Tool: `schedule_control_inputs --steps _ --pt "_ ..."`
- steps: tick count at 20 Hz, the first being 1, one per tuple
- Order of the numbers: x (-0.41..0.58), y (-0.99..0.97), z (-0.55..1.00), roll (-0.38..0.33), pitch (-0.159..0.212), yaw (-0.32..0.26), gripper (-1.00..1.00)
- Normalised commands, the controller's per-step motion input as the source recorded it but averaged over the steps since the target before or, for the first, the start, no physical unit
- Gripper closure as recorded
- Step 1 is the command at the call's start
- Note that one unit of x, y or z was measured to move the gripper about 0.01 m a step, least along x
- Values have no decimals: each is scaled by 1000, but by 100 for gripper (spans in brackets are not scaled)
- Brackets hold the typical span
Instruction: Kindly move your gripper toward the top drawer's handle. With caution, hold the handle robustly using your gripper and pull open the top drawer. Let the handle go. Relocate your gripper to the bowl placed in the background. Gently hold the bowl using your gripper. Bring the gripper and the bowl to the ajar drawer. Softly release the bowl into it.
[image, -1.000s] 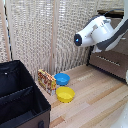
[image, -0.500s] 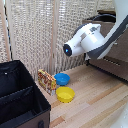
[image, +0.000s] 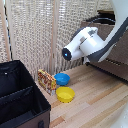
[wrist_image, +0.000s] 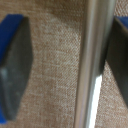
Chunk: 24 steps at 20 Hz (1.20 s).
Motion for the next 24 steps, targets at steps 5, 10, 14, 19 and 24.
schedule_control_inputs --steps 5,10,14,19,24 --pt "78 441 31 -15 0 -123 -100" --pt "246 349 235 77 -18 -129 -100" --pt "275 224 294 202 0 -191 -100" --pt "219 215 288 236 17 -187 -100" --pt "97 205 217 277 85 -167 -100"
